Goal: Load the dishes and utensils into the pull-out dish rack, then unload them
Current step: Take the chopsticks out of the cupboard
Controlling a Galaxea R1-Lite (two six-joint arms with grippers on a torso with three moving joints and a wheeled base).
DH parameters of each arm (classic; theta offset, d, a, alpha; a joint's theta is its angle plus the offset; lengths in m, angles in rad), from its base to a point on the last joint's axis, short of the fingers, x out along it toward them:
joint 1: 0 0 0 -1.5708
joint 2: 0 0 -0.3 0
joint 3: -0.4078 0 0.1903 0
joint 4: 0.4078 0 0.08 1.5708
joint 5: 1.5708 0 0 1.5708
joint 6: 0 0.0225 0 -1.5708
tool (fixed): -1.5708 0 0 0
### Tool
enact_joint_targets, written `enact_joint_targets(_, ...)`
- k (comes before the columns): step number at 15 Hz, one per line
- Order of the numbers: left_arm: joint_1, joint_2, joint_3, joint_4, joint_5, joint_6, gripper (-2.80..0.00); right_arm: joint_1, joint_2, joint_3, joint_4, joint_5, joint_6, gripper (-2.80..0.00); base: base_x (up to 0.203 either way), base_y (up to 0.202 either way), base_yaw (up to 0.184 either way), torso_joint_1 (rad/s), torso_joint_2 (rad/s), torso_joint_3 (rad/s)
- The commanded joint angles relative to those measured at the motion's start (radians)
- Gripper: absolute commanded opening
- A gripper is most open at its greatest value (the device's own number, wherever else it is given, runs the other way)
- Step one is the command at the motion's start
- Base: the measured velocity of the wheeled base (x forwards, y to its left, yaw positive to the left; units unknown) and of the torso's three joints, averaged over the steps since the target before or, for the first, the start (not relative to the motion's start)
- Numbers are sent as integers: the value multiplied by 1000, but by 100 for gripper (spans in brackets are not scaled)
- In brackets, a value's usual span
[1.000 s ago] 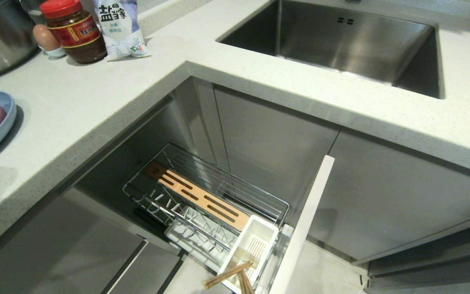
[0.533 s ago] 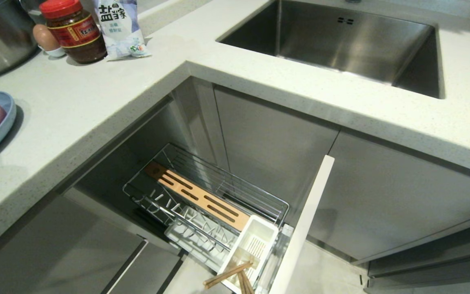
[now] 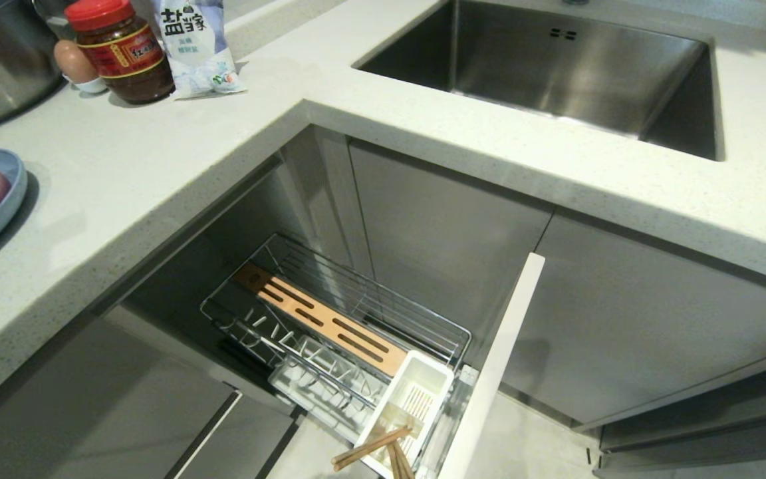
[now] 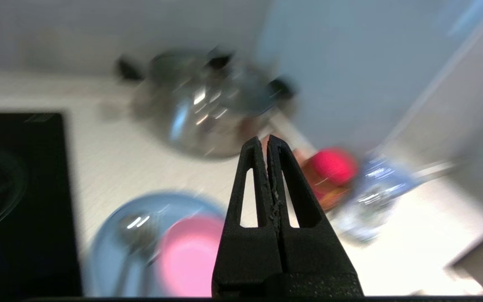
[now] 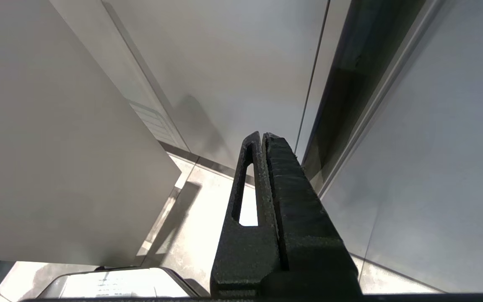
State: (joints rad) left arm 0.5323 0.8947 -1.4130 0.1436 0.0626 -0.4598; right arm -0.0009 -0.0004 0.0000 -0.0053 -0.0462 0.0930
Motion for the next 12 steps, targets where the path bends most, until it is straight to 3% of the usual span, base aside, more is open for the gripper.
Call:
enact_joint_targets(1,-65,83,-196,86,3,-52,-280,1,-4,0,-1,0,1,-280,0,0,0,0,0,0)
enact_joint_targets(3,-164,151,-313,235,2,-131,-280,-1,-4,0,-1,0,1,-280,0,0,0,0,0,0)
enact_joint_targets(5,-330,178,-318,305,1,-163,-280,-1,-4,0,-1,-1,1,-280,0,0,0,0,0,0)
enact_joint_targets(8,-567,205,-279,337,8,-166,-280,-1,-4,0,-1,0,1,-280,0,0,0,0,0,0)
enact_joint_targets(12,-810,248,-221,399,64,-120,-280,-1,-4,0,-1,0,1,-280,0,0,0,6,1,1)
